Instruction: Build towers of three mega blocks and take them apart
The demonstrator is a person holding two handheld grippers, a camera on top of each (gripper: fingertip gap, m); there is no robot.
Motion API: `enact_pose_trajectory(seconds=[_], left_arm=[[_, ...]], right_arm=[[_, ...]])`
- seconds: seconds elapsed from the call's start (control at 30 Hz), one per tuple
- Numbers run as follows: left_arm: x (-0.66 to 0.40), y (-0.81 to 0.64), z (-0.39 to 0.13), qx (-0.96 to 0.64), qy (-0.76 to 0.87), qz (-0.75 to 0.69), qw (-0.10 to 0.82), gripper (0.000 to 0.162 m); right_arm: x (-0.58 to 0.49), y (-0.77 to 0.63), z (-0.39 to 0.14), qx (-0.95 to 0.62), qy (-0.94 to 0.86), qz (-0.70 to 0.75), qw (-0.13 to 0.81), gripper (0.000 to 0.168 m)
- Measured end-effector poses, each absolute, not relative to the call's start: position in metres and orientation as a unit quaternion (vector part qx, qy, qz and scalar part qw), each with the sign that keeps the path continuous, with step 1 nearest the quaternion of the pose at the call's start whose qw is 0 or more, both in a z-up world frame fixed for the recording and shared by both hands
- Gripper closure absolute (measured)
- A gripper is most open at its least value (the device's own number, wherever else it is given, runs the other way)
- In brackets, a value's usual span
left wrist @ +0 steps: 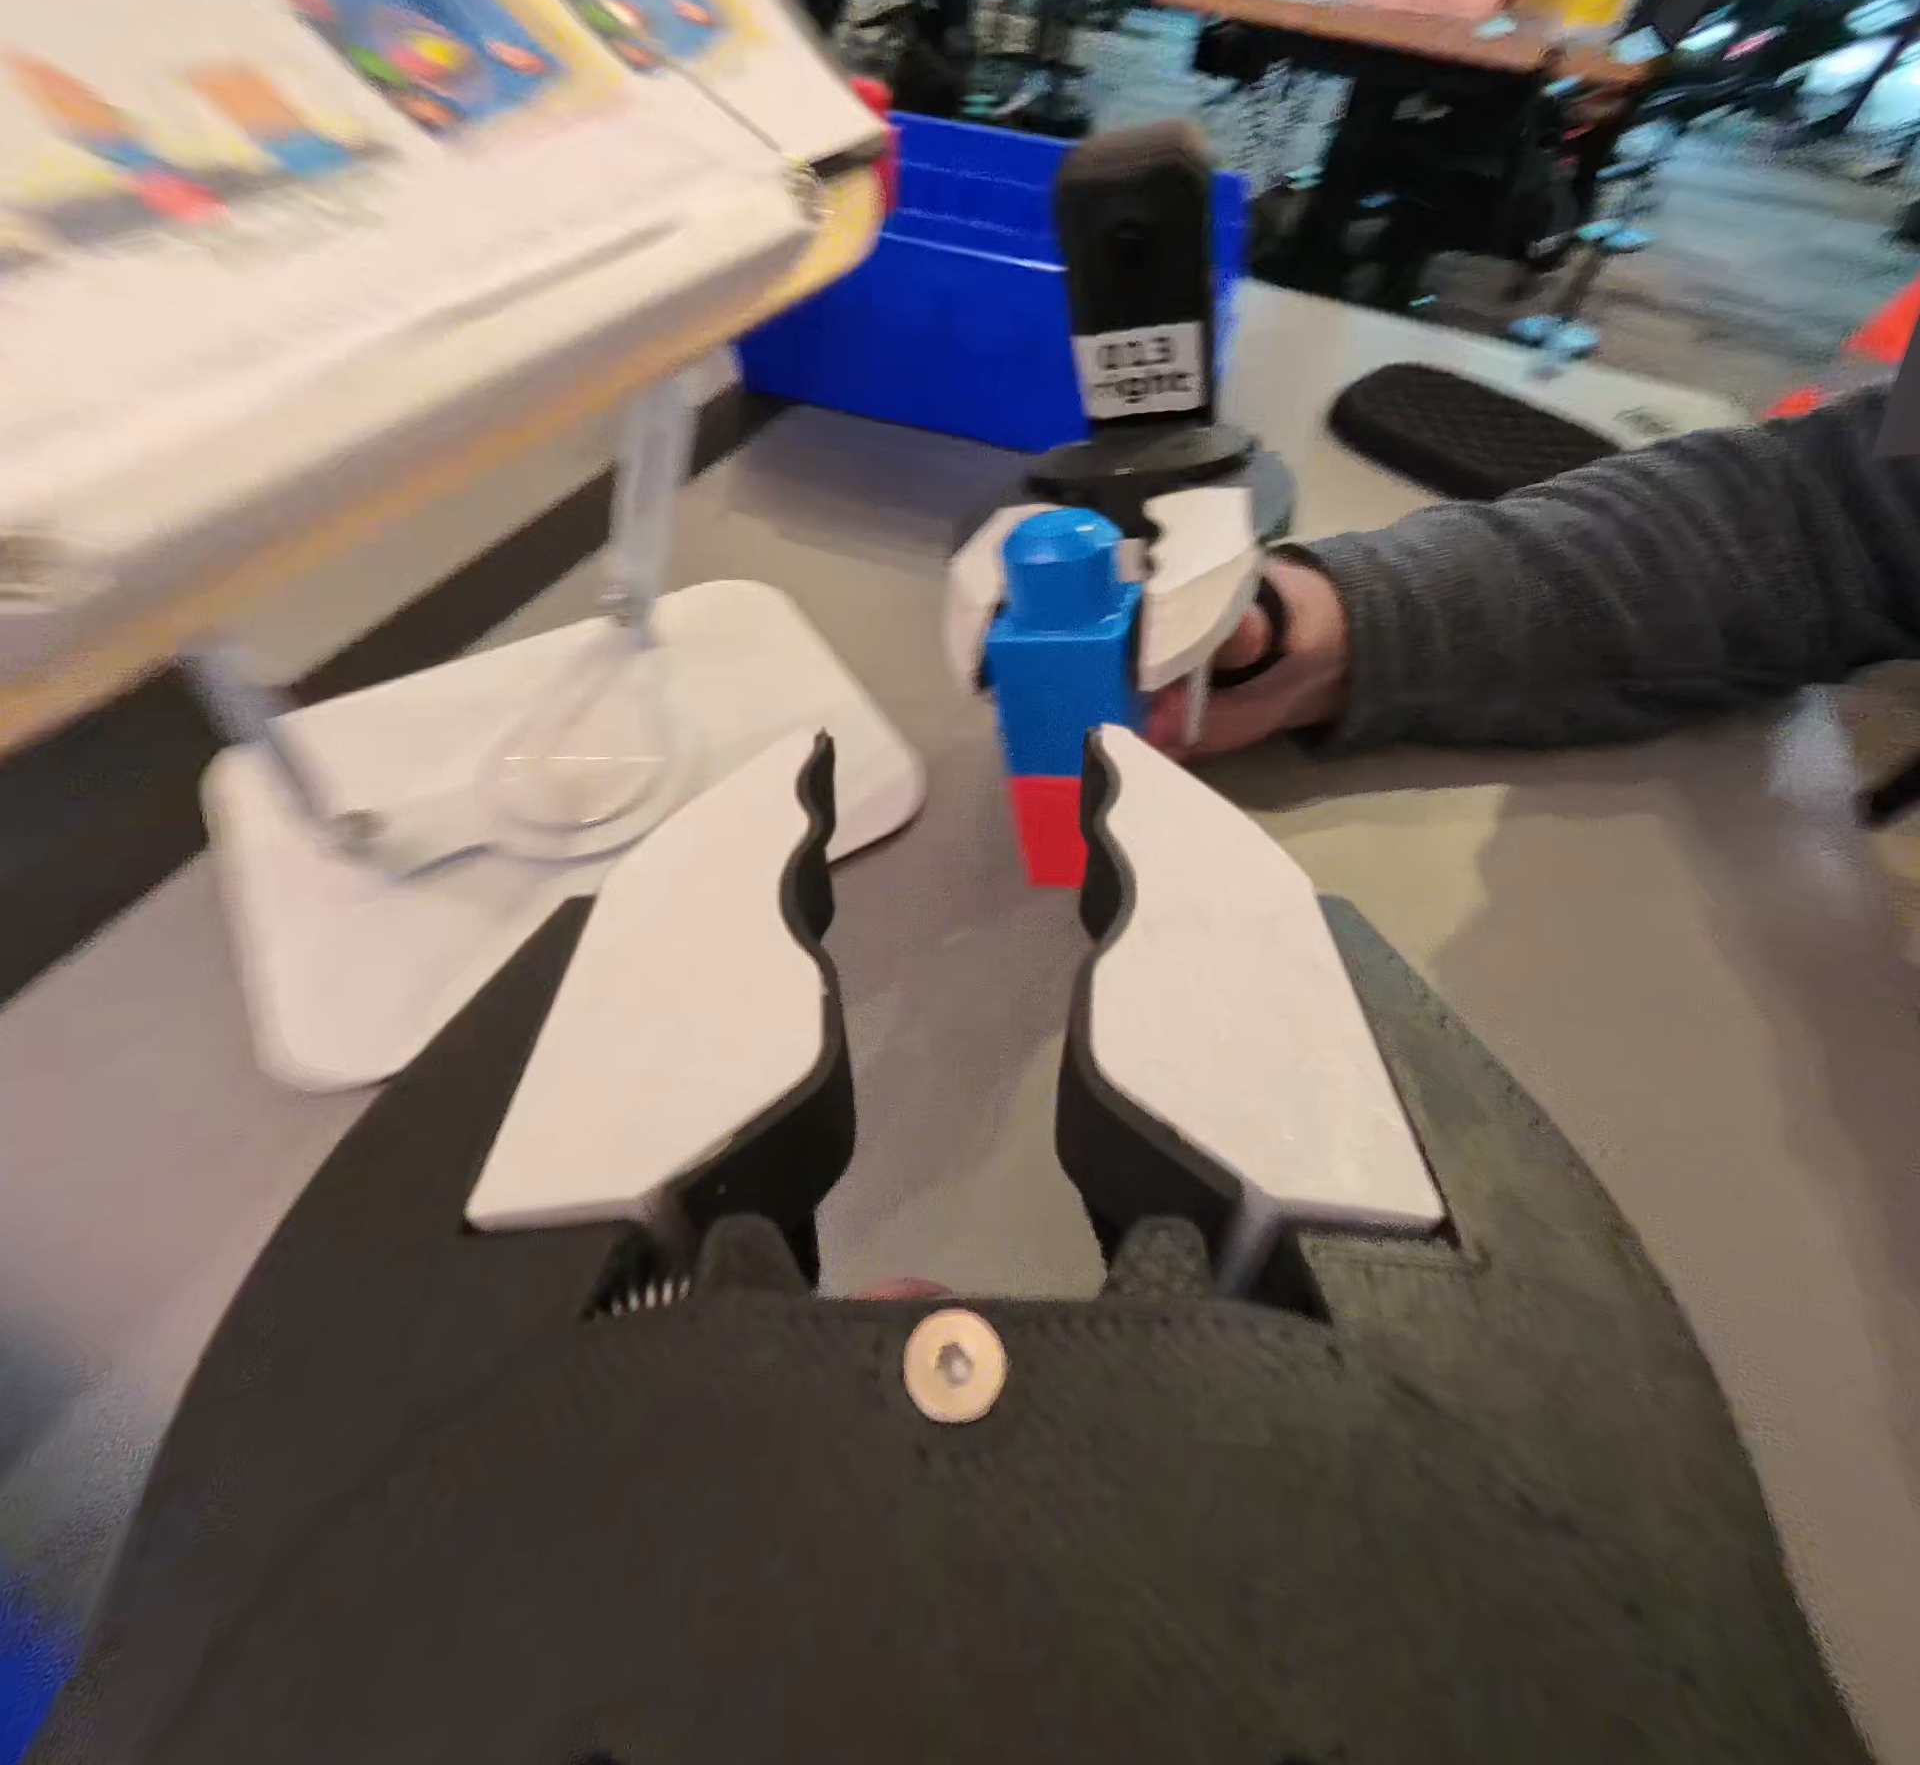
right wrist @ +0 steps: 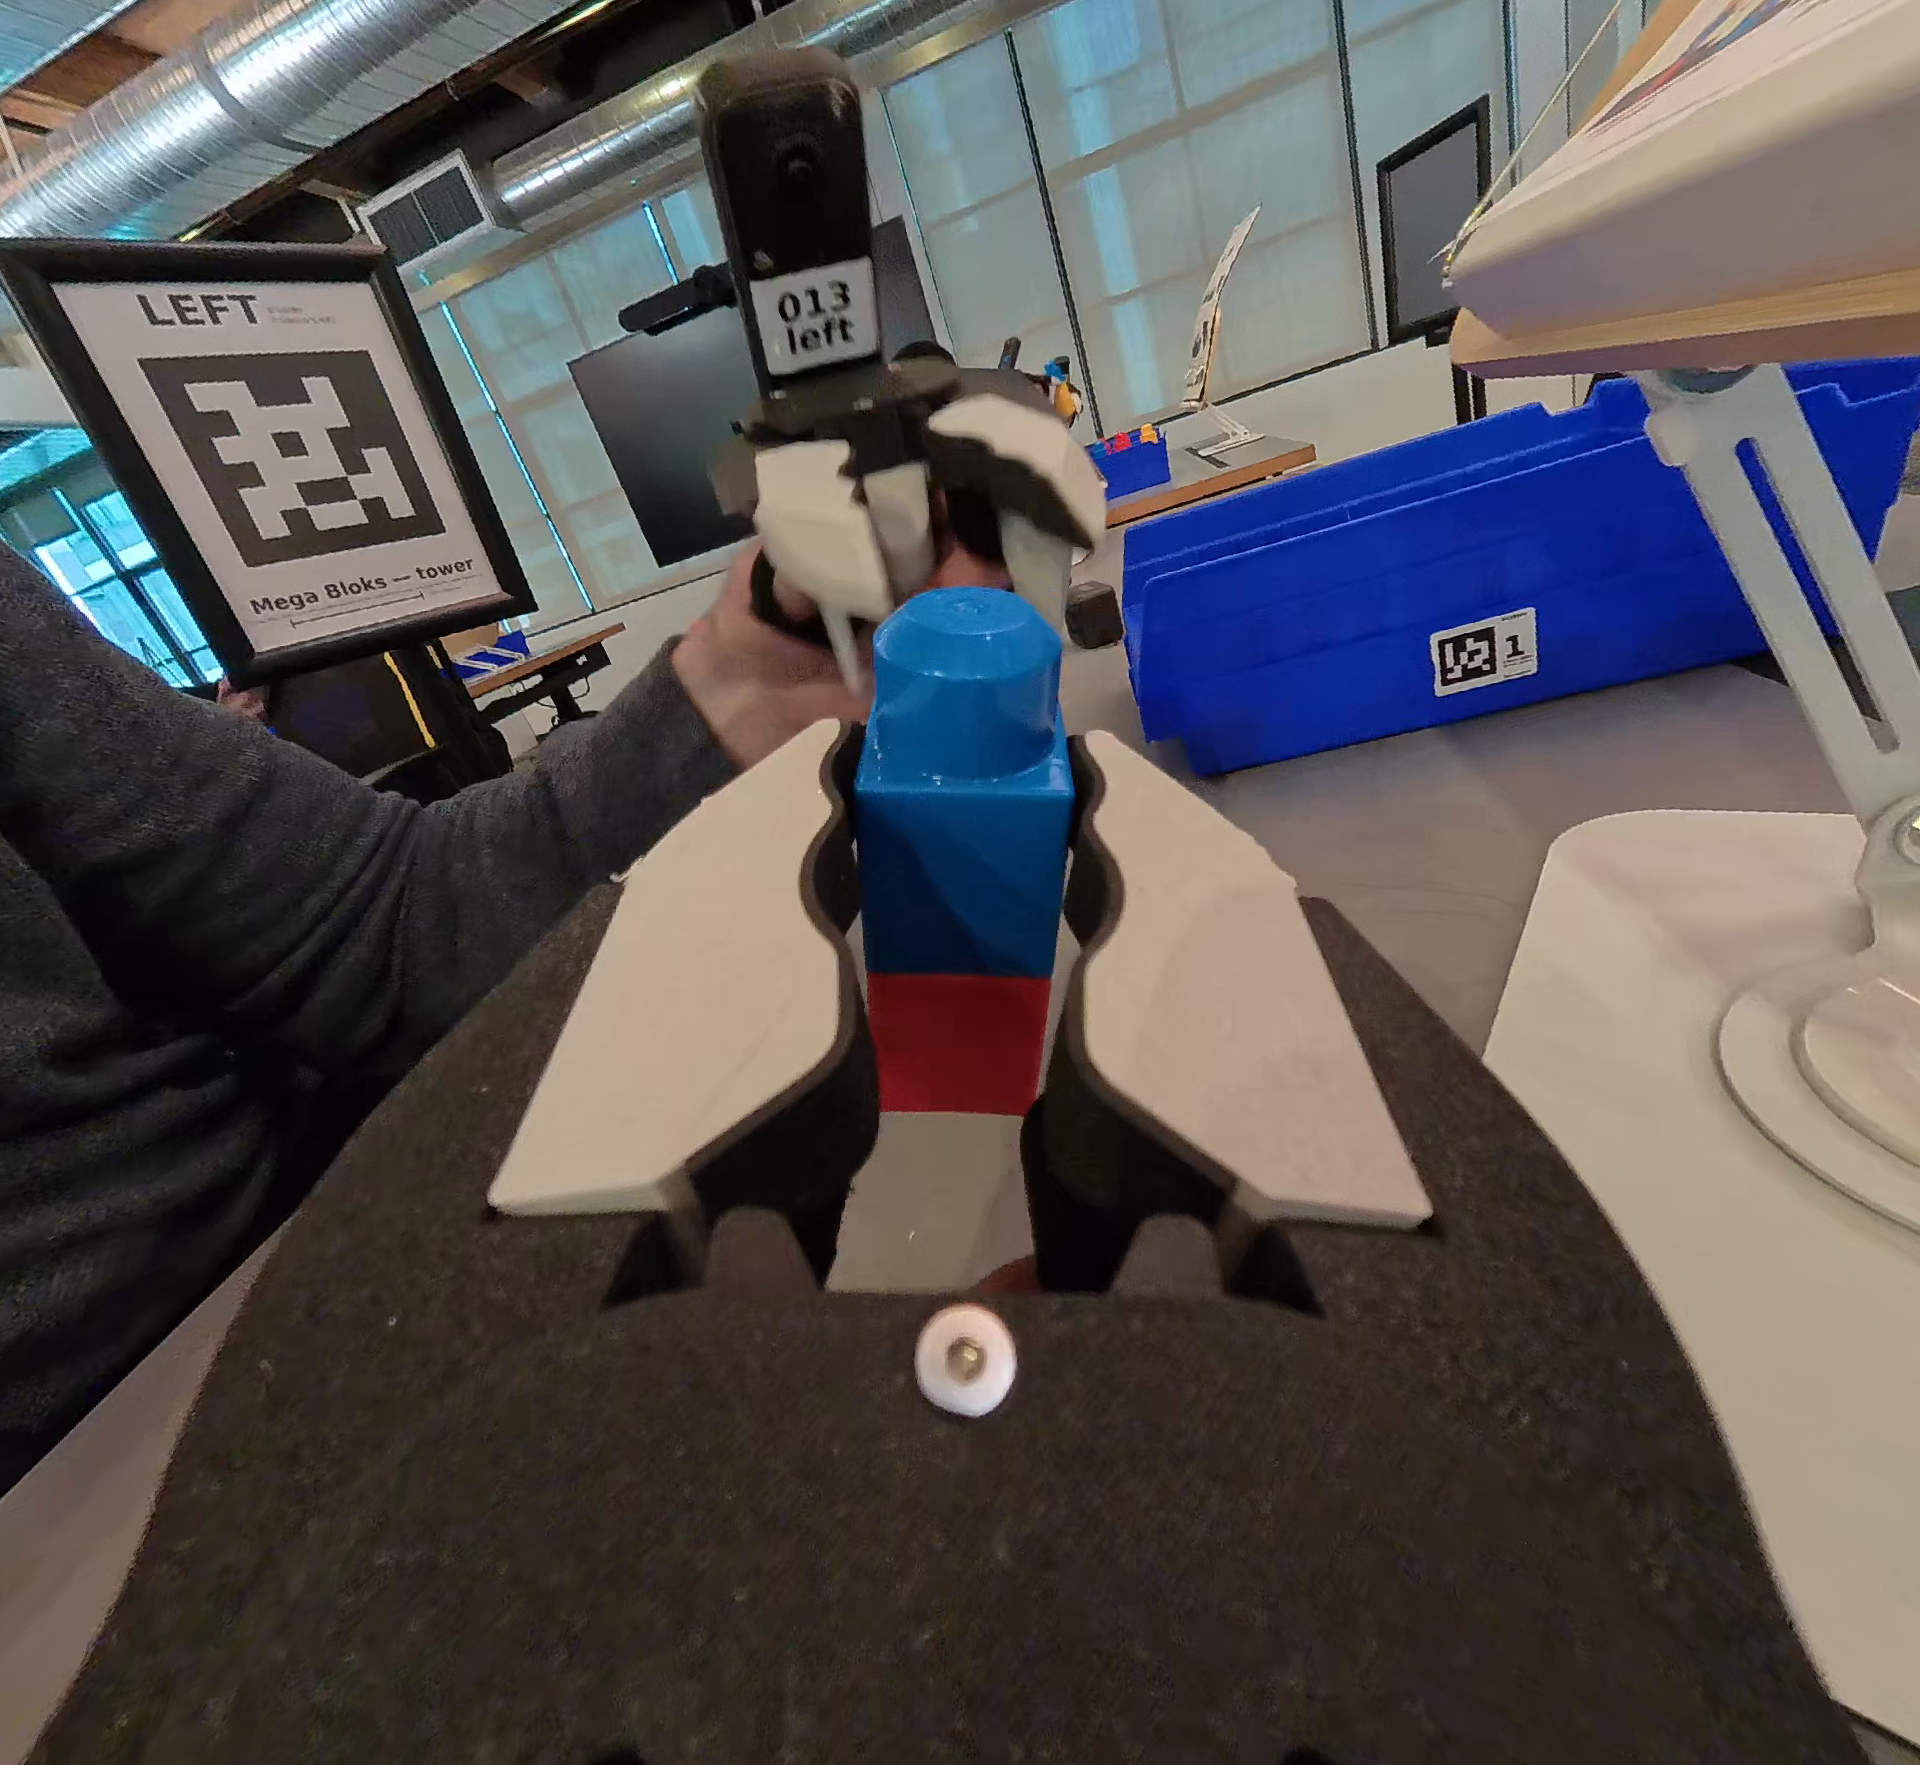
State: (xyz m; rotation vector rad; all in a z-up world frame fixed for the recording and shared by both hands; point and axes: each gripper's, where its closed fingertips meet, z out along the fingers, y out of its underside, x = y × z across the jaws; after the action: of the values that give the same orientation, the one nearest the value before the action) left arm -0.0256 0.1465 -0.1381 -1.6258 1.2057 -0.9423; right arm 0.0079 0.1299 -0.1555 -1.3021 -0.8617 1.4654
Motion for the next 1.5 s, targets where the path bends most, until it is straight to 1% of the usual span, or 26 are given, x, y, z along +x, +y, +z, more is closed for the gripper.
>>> enact_pose_trajectory(seconds=[0.1,0.17,0.3,0.43,0.5,0.67,0.7,0.73,0.93,1.07,1.2,1.27,1.33,1.4,1.5], left_arm=[[-0.082,0.182,-0.116,-0.694,0.455,-0.276,0.485,0.119],[-0.124,0.211,-0.107,-0.725,0.43,-0.209,0.495,0.121],[-0.192,0.266,-0.112,-0.782,0.398,-0.12,0.465,0.121],[-0.232,0.314,-0.136,-0.815,0.395,-0.039,0.422,0.121],[-0.24,0.333,-0.15,-0.831,0.39,-0.033,0.396,0.12],[-0.25,0.376,-0.174,-0.849,0.38,-0.002,0.366,0.128],[-0.251,0.385,-0.178,-0.857,0.371,0.003,0.357,0.127],[-0.252,0.393,-0.184,-0.867,0.362,0.006,0.343,0.121],[-0.258,0.428,-0.209,-0.891,0.339,0.022,0.302,0.118],[-0.282,0.434,-0.204,-0.902,0.309,0.052,0.296,0.127],[-0.3,0.427,-0.201,-0.907,0.323,0.054,0.266,0.125],[-0.303,0.414,-0.201,-0.901,0.36,0.059,0.235,0.119],[-0.306,0.393,-0.201,-0.891,0.401,0.068,0.202,0.121],[-0.306,0.366,-0.201,-0.88,0.439,0.066,0.169,0.119],[-0.309,0.329,-0.203,-0.883,0.445,0.053,0.139,0.121]], right_arm=[[0.009,0.131,-0.155,-0.532,-0.349,0.606,0.477,0.132],[0.008,0.13,-0.156,-0.534,-0.355,0.603,0.475,0.132],[0.006,0.128,-0.157,-0.534,-0.363,0.599,0.473,0.132],[0.005,0.127,-0.158,-0.535,-0.368,0.598,0.47,0.132],[0.005,0.126,-0.158,-0.534,-0.368,0.599,0.469,0.132],[0.005,0.126,-0.158,-0.533,-0.368,0.602,0.467,0.132],[0.005,0.126,-0.158,-0.533,-0.369,0.602,0.467,0.132],[0.005,0.126,-0.158,-0.533,-0.37,0.602,0.467,0.132],[0.006,0.126,-0.158,-0.532,-0.367,0.604,0.466,0.132],[0.006,0.126,-0.158,-0.532,-0.366,0.605,0.466,0.132],[0.006,0.126,-0.158,-0.532,-0.367,0.605,0.466,0.132],[0.006,0.126,-0.158,-0.532,-0.367,0.605,0.466,0.132],[0.006,0.126,-0.158,-0.532,-0.368,0.604,0.465,0.132],[0.006,0.125,-0.158,-0.532,-0.369,0.604,0.465,0.132],[0.005,0.125,-0.158,-0.533,-0.371,0.603,0.464,0.132]])
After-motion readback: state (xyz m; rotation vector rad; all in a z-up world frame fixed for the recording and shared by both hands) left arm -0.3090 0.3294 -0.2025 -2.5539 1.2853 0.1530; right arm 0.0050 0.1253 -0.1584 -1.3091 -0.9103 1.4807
